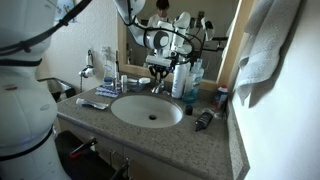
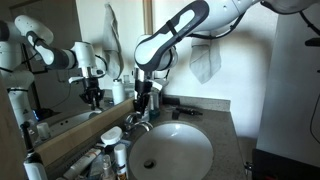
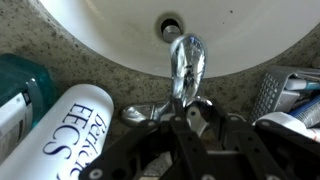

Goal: Open the tap then close it

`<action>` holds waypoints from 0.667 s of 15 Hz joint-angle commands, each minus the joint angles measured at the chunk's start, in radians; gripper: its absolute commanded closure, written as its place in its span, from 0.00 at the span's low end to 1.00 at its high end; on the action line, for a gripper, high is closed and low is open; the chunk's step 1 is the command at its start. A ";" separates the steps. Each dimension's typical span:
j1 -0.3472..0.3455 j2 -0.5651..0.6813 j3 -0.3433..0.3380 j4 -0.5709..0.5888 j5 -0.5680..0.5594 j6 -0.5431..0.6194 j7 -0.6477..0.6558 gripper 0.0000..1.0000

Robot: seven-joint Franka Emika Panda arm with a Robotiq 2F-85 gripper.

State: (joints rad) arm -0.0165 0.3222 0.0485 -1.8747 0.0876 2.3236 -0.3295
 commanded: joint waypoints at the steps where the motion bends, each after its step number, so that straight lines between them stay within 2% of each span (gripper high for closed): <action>1: -0.007 -0.015 0.008 0.017 -0.002 -0.024 0.009 0.91; 10: -0.005 -0.047 0.022 0.014 0.020 0.019 0.009 0.91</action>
State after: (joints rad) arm -0.0166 0.3161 0.0532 -1.8715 0.0882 2.3297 -0.3263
